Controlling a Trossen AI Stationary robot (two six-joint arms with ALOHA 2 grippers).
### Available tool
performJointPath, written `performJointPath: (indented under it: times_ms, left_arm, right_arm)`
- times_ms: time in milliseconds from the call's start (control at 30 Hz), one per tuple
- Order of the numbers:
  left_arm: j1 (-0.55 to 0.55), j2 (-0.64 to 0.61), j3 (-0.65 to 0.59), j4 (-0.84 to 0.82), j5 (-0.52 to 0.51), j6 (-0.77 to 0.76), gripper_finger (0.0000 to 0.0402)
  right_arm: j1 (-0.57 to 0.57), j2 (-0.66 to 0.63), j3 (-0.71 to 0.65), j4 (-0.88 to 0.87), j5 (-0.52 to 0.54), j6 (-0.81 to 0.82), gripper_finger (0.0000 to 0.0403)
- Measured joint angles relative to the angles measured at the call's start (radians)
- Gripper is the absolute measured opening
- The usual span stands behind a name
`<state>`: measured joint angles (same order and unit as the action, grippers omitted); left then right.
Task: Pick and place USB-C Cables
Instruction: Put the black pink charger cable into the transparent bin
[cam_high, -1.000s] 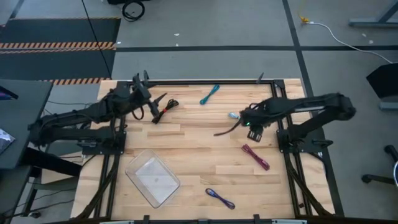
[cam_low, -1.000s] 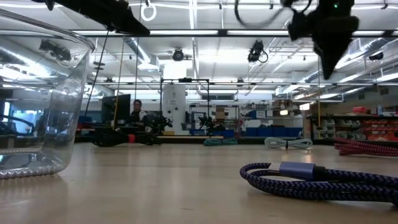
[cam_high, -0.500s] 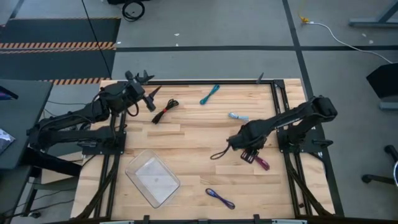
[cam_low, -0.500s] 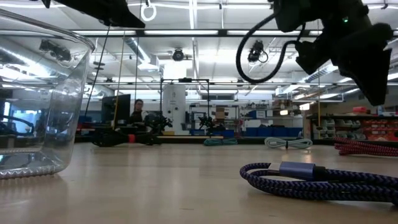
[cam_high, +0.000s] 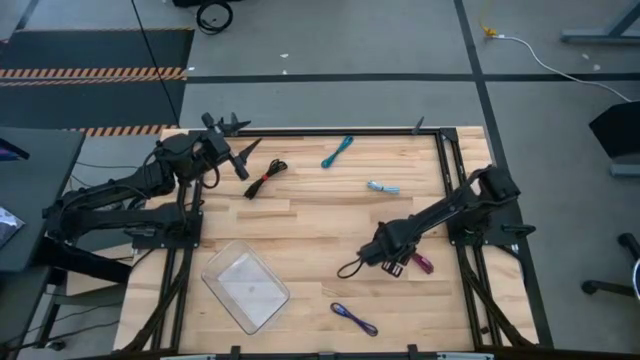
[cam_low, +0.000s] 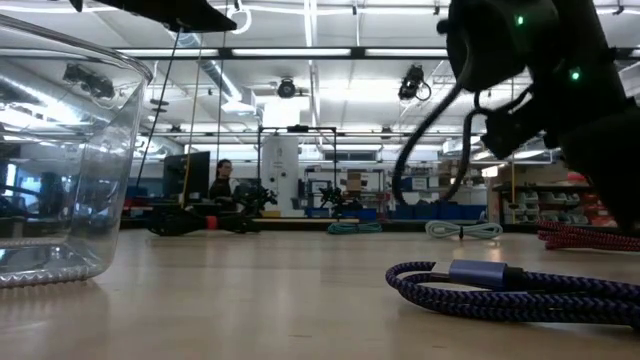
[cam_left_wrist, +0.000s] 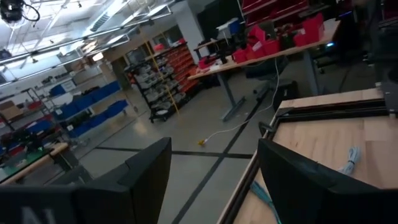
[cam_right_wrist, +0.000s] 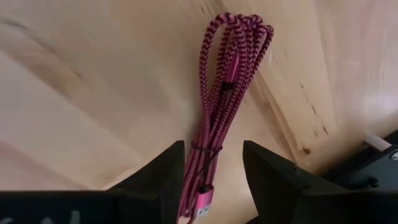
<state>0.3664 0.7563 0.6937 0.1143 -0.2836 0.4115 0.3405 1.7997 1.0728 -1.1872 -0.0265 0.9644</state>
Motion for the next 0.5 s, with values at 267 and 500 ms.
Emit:
performJointPath:
  times_ms: [267,500]
  left_arm:
    - [0.0,0.0,0.0,-0.027,0.0,-0.008,0.0247]
    - [0.0,0.0,0.0,-0.024,0.0,-0.007,0.0247]
  right_arm:
    - [-0.003,0.017,-0.128,0.118,-0.03,-0.043,0.017]
    - [-0.023,-0.1,-0.195,0.216,-0.024,-0.05,0.0136]
